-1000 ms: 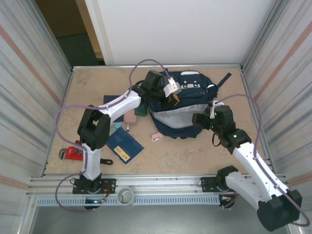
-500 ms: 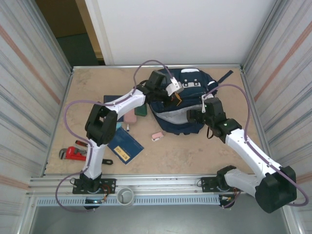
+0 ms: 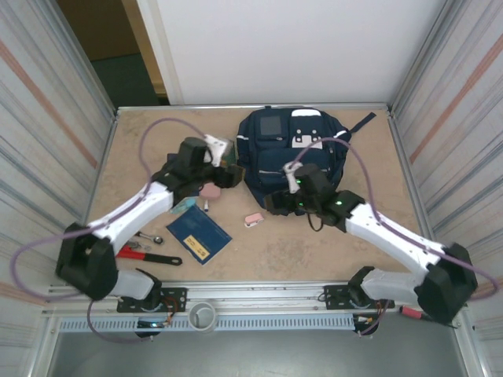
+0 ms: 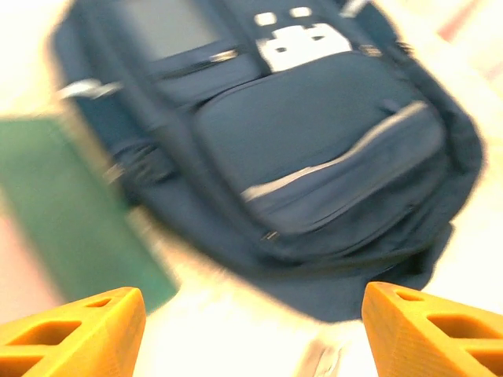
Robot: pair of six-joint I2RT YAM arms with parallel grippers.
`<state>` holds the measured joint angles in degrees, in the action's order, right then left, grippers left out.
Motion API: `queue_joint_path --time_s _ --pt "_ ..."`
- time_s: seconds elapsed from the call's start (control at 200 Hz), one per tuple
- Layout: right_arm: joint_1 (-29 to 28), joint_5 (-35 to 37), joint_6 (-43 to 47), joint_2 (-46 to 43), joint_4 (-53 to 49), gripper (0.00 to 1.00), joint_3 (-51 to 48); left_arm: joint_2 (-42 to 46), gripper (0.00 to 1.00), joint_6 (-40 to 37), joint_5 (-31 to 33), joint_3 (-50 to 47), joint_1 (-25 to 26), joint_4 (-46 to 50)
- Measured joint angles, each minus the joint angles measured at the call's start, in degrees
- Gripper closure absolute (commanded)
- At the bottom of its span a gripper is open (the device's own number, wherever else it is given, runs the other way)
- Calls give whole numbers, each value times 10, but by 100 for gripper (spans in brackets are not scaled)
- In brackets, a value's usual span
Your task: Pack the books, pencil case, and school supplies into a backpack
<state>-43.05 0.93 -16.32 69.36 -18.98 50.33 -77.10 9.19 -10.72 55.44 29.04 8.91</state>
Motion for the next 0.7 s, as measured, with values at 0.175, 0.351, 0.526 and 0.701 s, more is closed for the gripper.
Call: queue_joint_path --time_s 0.175,0.351,0.526,0.701 --pt "-88 -45 -28 179 11 9 116 121 18 99 79 -106 -13 118" --pt "-110 -118 -69 325 28 17 194 189 18 172 83 -196 -74 220" --pt "-114 -160 -92 412 25 24 237 219 18 223 80 -230 -103 253" --pt "-121 -174 -103 457 22 31 278 181 24 251 65 -252 -116 243"
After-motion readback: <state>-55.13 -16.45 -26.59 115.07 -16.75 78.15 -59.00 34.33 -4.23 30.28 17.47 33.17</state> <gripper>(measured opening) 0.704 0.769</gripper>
